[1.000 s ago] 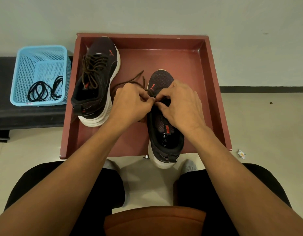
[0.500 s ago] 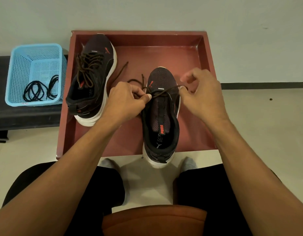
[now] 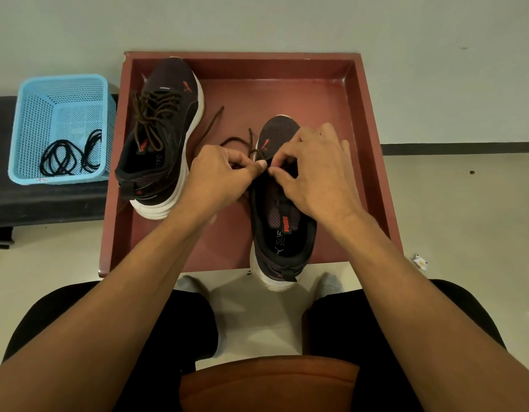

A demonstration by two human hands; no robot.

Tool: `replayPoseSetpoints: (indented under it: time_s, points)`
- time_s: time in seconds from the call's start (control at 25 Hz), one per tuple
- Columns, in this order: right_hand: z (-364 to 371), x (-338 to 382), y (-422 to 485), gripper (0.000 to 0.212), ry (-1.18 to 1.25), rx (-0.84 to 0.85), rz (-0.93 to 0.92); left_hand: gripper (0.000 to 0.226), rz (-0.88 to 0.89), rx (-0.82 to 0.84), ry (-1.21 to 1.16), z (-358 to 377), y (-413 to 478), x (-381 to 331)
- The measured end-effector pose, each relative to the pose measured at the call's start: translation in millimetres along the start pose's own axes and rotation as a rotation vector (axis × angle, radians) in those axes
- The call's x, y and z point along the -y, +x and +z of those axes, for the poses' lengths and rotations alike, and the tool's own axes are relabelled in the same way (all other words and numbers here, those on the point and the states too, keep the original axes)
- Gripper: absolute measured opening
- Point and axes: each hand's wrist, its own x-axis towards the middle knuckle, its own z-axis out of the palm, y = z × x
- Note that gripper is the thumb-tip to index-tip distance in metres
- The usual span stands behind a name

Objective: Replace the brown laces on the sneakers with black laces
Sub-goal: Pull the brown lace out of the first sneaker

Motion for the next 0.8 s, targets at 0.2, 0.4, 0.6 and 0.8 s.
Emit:
replayPoseSetpoints:
  time_s: [0.2,0.4,0.6,0.8]
  points:
    - [-13.6,-40.0,6.0,0.015,0.165,-0.03,0.223,0.022,-0.028,-0.005,-0.039,4.1,2.7,4.3]
    - [-13.1,-54.1,4.5,0.011,0.093,-0.071,0.35,0.022,0.006,-0.007,-0.005,6.1,2.0,5.8]
    - [-12.6,-25.3,1.4,0.019,0.193,-0.111,0.017,0.016,0.057,-0.028,-0.001,5.5,-0.2,3.2]
    - [-1.0,-3.9,0.5,0.021,0.095,-0.016,-0.02,0.021,0.087,-0.01,-0.007,5.4,-0.6,3.2]
